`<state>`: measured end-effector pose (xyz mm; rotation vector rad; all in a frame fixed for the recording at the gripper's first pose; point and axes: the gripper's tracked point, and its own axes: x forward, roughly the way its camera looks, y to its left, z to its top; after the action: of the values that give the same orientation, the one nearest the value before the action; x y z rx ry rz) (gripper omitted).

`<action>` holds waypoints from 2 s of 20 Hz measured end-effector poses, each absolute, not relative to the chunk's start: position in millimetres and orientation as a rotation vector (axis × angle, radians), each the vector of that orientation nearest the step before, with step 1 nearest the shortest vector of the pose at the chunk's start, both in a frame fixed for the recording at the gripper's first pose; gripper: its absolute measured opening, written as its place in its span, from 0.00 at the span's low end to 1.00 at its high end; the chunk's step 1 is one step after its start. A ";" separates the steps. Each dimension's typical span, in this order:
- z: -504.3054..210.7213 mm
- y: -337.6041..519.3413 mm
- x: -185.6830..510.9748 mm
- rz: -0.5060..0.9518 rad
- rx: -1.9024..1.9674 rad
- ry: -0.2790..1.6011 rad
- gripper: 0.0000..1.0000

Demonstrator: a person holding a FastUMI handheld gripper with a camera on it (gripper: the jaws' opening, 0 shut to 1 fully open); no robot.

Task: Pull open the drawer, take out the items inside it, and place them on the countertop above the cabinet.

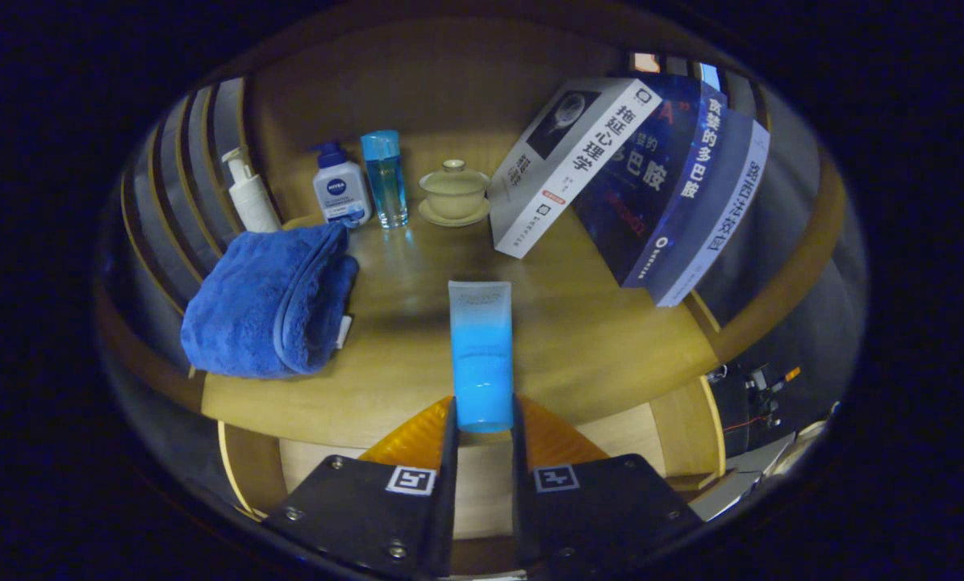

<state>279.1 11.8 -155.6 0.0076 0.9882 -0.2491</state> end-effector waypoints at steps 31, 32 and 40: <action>-67.5 46.8 251.4 -0.078 0.041 0.496 0.79; -62.0 48.2 247.3 -0.078 0.038 0.463 0.79; -34.7 54.8 180.6 -0.101 0.034 0.229 0.79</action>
<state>180.6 54.8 -34.7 0.0336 0.2285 -0.1006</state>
